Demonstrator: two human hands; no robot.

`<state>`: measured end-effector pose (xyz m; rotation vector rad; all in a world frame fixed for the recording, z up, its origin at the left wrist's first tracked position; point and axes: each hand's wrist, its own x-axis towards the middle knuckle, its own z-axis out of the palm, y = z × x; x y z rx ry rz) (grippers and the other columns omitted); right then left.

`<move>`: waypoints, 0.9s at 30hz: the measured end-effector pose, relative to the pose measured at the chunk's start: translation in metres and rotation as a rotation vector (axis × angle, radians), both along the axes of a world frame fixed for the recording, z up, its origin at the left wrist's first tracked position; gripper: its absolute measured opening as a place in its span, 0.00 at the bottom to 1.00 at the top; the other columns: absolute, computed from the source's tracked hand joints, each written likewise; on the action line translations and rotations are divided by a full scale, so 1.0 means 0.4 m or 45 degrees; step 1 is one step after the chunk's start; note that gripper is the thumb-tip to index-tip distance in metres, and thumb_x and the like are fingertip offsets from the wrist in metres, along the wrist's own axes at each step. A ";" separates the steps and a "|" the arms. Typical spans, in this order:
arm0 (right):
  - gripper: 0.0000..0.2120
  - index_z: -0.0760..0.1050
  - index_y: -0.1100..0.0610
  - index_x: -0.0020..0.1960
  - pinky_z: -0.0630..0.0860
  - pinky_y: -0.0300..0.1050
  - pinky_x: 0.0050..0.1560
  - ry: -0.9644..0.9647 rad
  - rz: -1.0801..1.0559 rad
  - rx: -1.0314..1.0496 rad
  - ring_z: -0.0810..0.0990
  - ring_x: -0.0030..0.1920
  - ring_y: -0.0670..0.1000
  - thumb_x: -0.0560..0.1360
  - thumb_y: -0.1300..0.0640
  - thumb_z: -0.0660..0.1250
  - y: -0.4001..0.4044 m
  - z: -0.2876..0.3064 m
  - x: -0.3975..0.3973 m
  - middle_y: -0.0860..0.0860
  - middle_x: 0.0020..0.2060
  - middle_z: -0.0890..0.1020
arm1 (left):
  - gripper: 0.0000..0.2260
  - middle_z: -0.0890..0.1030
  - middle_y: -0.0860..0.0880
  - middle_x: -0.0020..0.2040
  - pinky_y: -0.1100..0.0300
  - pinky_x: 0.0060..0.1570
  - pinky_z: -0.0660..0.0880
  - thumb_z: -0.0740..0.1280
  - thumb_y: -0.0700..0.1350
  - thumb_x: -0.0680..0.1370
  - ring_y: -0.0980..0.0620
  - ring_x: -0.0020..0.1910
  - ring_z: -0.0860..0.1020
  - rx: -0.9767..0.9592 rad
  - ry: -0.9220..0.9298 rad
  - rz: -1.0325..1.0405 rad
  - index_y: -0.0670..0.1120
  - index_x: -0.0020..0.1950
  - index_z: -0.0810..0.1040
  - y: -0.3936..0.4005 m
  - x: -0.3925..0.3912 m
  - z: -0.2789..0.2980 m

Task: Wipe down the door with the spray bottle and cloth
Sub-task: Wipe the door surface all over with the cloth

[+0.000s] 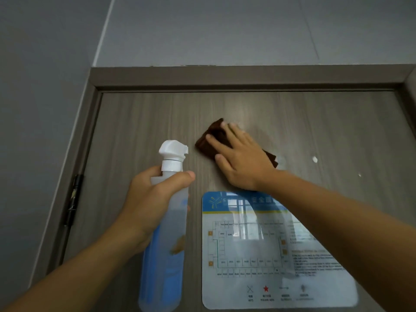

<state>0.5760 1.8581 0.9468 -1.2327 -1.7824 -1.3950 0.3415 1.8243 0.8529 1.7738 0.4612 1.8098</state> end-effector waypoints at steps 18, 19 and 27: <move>0.30 0.47 0.47 0.84 0.39 0.56 0.80 0.447 0.043 0.137 0.40 0.83 0.58 0.85 0.42 0.46 0.012 0.063 -0.011 0.58 0.83 0.43 | 0.22 0.82 0.38 0.39 0.55 0.32 0.81 0.76 0.49 0.72 0.43 0.33 0.82 0.004 -0.060 -0.111 0.33 0.55 0.79 -0.004 0.023 0.016; 0.30 0.46 0.47 0.84 0.38 0.55 0.80 0.378 0.047 0.113 0.39 0.82 0.58 0.85 0.42 0.46 0.015 0.057 -0.039 0.58 0.83 0.42 | 0.24 0.82 0.38 0.39 0.54 0.33 0.81 0.76 0.51 0.69 0.43 0.33 0.82 0.003 -0.065 -0.111 0.34 0.55 0.79 -0.002 0.024 0.019; 0.31 0.51 0.47 0.84 0.40 0.50 0.81 -0.115 0.039 -0.021 0.44 0.83 0.55 0.83 0.44 0.52 -0.006 -0.080 0.004 0.56 0.83 0.47 | 0.20 0.84 0.38 0.40 0.51 0.36 0.82 0.77 0.53 0.67 0.42 0.34 0.83 -0.005 -0.059 -0.095 0.40 0.50 0.82 0.025 0.029 0.016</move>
